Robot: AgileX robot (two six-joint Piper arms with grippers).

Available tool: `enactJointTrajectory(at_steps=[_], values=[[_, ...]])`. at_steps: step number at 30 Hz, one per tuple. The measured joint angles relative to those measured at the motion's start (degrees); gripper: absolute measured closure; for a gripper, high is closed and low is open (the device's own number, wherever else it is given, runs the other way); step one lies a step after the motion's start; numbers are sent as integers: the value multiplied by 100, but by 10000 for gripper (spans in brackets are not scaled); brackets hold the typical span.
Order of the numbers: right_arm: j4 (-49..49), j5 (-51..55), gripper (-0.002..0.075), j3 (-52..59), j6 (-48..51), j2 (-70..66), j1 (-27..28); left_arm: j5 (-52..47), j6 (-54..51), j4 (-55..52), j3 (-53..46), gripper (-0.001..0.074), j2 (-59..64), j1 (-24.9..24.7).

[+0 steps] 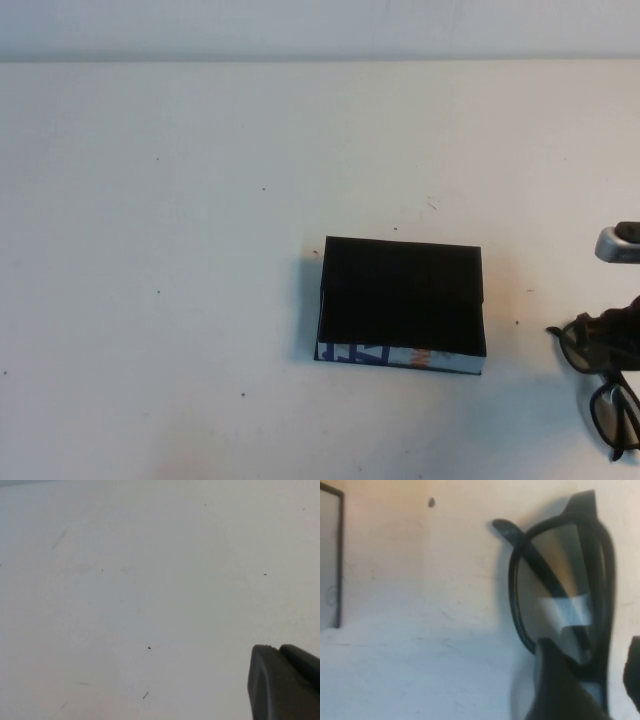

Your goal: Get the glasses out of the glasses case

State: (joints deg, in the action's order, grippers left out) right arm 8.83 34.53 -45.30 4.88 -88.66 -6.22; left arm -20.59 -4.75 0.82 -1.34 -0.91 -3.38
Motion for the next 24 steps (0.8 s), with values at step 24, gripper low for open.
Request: enactJointTrajectory(at_steps=[24], values=[[110,431,742,570,12,6448,9,0,0,0,0,739,0,0]])
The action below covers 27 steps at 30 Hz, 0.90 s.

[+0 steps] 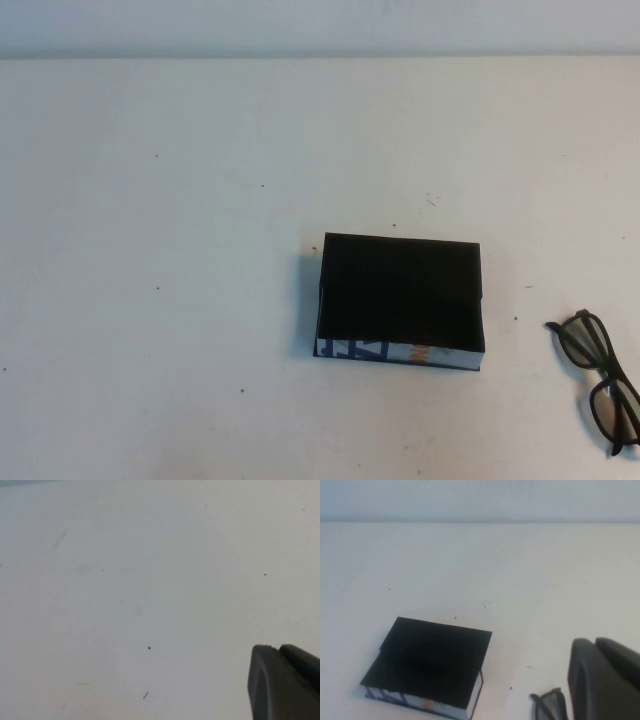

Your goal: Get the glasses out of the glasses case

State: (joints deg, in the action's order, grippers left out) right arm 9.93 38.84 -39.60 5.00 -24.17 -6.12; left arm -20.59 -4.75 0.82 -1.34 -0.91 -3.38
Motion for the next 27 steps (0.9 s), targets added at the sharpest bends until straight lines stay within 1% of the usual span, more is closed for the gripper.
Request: enactJointTrajectory(at_steps=[2,5,7,9,11,15,18,20,23,27], values=[[-13,198,742,68,0,270,0,0,0,0,0,739,0,0],[-292,634,742,174,-11,568,0,0,0,0,0,739,0,0],[-171,843,742,328,74,822,0,0,0,0,0,740,0,0],[-25,809,742,619,130,1120,0,0,0,0,0,739,0,0],[27,505,742,1006,162,1487,0,0,0,0,0,740,0,0],[3,-850,742,2076,175,2316,0,0,0,0,0,739,0,0],[-35,-2075,742,2929,175,2471,0,0,0,0,0,739,0,0],[-46,-2612,742,3400,175,2471,0,0,0,0,0,739,0,0],[-55,-2968,742,3941,165,2471,0,0,0,0,0,740,0,0],[-55,-2791,742,4101,143,2471,0,0,0,0,0,739,0,0]])
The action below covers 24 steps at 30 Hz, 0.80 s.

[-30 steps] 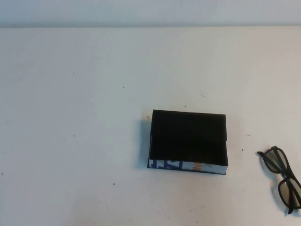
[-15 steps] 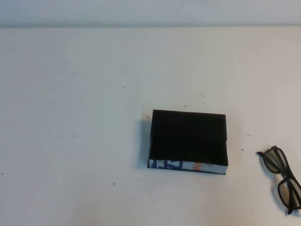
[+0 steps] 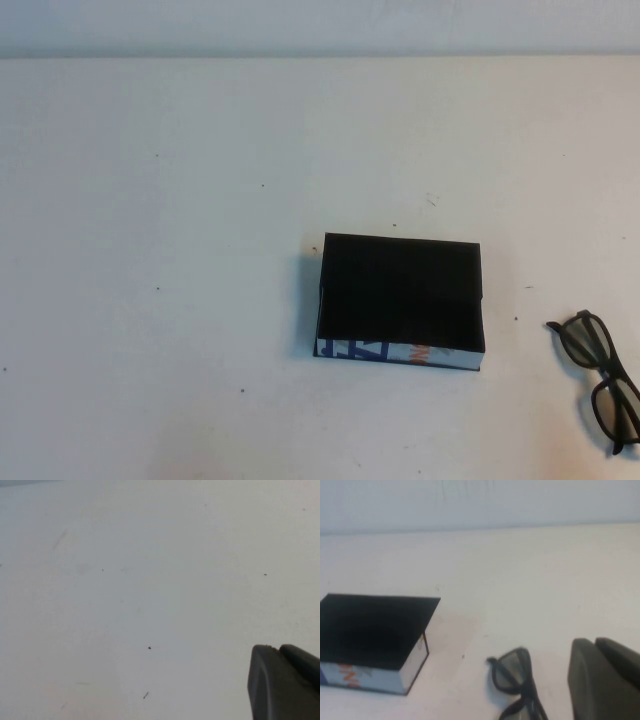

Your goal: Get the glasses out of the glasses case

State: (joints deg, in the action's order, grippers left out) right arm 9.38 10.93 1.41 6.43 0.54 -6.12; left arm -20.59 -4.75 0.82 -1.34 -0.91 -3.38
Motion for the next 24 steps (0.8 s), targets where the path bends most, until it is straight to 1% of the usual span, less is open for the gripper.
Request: enactJointTrajectory(at_steps=[3,5,24], values=[[0,487,742,13,0,0,0,0,0,0,0,739,0,0],[-14,619,742,22,0,9,0,0,0,0,0,739,0,0],[-14,690,742,22,0,21,0,0,0,0,0,739,0,0]])
